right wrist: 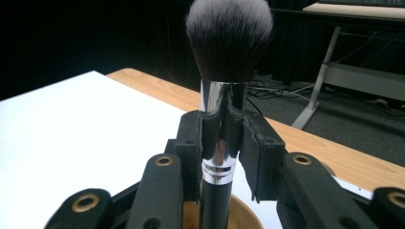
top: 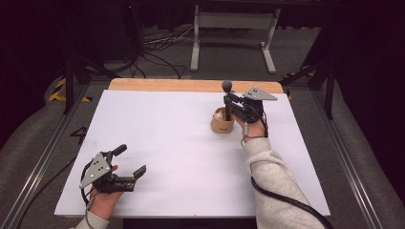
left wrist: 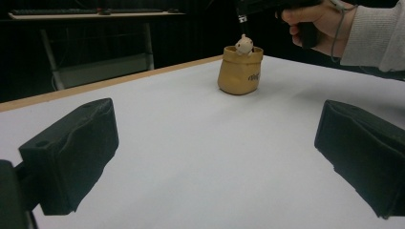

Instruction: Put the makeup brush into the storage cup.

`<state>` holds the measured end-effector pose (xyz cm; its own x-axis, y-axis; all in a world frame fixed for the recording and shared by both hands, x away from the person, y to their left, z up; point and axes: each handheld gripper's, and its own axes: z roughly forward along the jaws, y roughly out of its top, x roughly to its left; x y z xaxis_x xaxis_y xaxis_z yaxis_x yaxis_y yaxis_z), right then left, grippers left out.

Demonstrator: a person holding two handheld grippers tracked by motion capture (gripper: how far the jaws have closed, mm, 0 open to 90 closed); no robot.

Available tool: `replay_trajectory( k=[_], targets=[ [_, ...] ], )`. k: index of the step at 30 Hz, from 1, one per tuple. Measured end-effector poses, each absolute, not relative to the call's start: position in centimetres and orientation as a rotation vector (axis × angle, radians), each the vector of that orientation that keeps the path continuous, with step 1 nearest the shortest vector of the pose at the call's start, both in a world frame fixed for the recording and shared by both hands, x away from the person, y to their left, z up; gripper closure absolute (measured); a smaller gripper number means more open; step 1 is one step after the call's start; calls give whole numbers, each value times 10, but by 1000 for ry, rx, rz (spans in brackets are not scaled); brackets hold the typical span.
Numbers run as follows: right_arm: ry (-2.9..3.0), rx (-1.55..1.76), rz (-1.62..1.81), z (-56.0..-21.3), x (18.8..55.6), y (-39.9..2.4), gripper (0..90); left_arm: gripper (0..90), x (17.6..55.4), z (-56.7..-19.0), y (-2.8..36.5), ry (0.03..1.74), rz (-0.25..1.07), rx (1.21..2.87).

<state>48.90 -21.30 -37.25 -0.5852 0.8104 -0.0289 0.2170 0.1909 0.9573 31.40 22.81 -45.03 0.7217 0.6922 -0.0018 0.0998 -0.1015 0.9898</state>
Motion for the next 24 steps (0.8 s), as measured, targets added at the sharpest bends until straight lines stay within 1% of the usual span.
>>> replay_trajectory(
  k=[8,12,13,14,15,19,24],
  targets=[
    [1940,972,1398,-379,489,-215,708,16,314,-450,228,651,563,1620],
    [1943,1009,1399,-383,488,-217,692,16,314,-450,228,653,562,1621],
    [1938,1031,1396,-383,487,-218,646,16,314,-450,228,653,565,1622],
    [1919,1053,1416,-383,487,-220,516,16,314,-450,229,653,565,1621],
    [1903,1081,1431,-382,487,-222,464,16,314,-450,229,656,565,1617],
    [1872,1104,1479,-374,483,-228,334,16,315,-450,229,659,565,1614],
    [1875,1048,1501,-363,474,-232,215,16,314,-450,229,655,566,1618]
  ],
)
